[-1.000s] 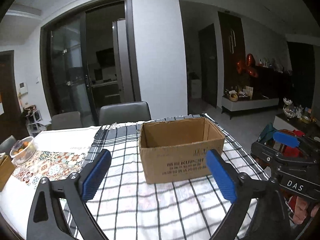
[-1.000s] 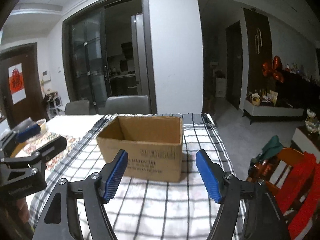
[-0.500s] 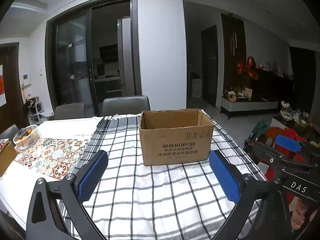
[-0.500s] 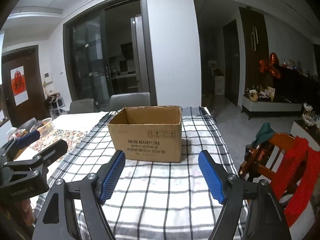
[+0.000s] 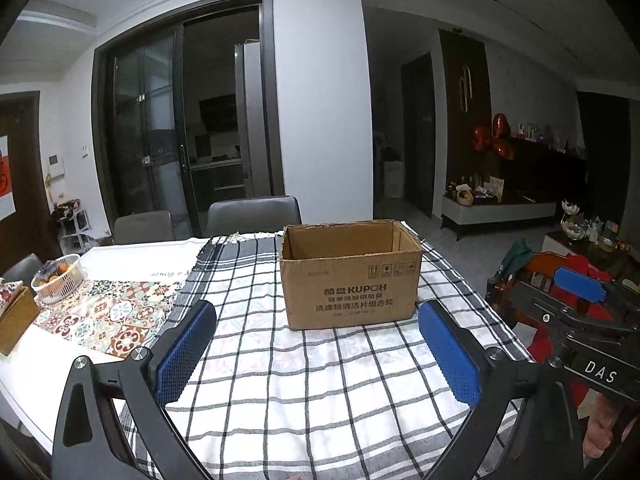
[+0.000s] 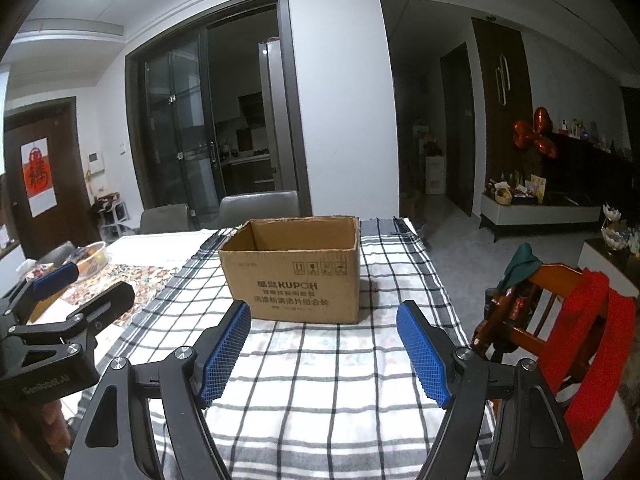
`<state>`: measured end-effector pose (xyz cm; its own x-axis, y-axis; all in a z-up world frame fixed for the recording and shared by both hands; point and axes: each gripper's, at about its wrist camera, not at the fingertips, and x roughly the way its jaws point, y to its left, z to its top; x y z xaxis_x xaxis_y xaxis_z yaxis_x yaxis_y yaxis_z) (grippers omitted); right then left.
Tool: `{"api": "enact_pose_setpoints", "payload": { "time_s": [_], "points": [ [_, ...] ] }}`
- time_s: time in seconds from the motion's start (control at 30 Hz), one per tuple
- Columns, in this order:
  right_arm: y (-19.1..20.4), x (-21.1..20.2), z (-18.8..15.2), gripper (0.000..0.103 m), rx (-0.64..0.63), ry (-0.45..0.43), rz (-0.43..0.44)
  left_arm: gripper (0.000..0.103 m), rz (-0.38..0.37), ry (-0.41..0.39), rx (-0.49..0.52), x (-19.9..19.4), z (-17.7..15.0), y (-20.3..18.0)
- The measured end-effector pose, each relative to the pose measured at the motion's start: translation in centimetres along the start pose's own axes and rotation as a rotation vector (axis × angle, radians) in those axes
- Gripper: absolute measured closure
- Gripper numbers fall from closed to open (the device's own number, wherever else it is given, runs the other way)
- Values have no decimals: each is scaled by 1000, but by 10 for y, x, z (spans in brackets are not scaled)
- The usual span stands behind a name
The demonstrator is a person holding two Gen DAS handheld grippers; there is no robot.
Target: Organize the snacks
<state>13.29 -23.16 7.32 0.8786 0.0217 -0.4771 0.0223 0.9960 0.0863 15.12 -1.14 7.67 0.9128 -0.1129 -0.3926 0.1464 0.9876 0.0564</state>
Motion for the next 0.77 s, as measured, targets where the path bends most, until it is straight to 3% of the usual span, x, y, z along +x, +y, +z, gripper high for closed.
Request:
{"api": "enact_pose_setpoints", "payload": {
  "time_s": [0.77],
  "points": [
    [2, -3, 0, 27, -5, -3, -2, 0, -2, 3, -8, -1, -2, 0]
  ]
}}
